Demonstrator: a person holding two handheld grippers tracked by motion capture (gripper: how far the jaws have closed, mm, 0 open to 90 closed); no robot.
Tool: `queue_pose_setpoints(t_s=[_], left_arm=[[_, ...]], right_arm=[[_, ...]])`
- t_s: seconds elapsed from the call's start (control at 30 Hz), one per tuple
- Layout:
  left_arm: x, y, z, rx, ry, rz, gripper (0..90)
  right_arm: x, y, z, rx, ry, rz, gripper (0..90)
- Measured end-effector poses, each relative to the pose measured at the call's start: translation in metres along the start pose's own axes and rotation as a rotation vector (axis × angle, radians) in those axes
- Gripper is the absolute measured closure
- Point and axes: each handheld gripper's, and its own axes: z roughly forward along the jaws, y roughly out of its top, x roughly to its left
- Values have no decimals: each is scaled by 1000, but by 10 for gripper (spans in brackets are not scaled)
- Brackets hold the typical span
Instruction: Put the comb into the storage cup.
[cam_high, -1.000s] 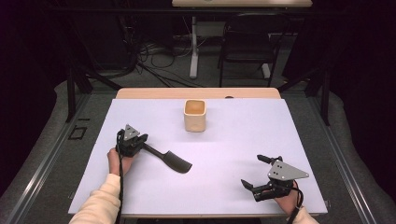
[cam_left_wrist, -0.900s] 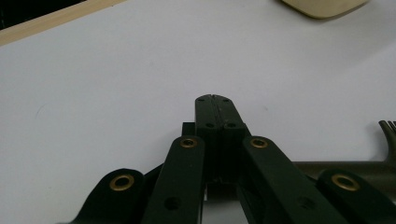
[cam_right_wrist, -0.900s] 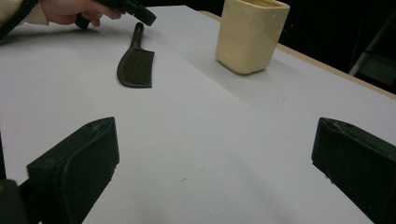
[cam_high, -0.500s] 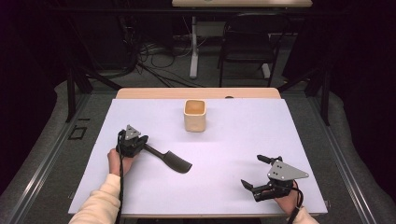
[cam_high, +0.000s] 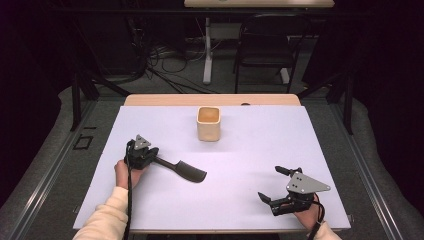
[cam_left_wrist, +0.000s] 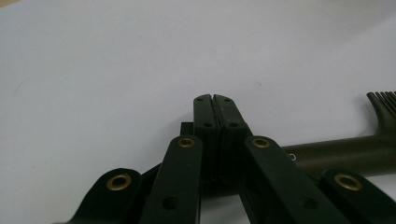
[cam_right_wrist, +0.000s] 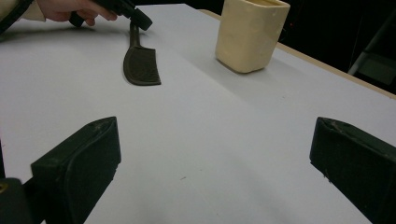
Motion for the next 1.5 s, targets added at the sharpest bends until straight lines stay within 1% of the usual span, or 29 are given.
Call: queue_pose_setpoints(t_s=[0.17, 0.27, 0.47, 0.6, 0.8, 0.83, 1.0, 1.07, 1.23, 1.33, 1.5], left_arm=[[1, -1, -2, 7, -9, -2, 881], [1, -1, -3, 10, -16, -11, 880], [0, -2, -5, 24, -27, 1, 883], [0, -3, -7, 30, -35, -5, 884], [-2, -3, -9, 41, -45, 0, 881], [-3, -3, -9, 41, -46, 7, 879], [-5, -3, -10, 48, -48, 10, 878], [-5, -4, -10, 60, -43, 18, 878], [-6, -4, -10, 66, -46, 16, 875], [-6, -5, -11, 71, -56, 18, 868], [-7, -5, -11, 74, -68, 9, 870]], right_arm=[[0, 0, 0, -1, 1, 2, 13], [0, 0, 0, 2, 6, 4, 12], [0, 0, 1, 8, 12, 6, 0], [0, 0, 1, 7, 13, 8, 0], [0, 0, 1, 13, 15, 11, 0], [0, 0, 1, 13, 15, 11, 0], [0, 0, 1, 12, 15, 9, 0], [0, 0, 1, 15, 15, 9, 0], [0, -1, 3, 27, 16, 10, 0], [0, -1, 3, 31, 21, 7, 0], [0, -1, 3, 31, 23, 7, 0]])
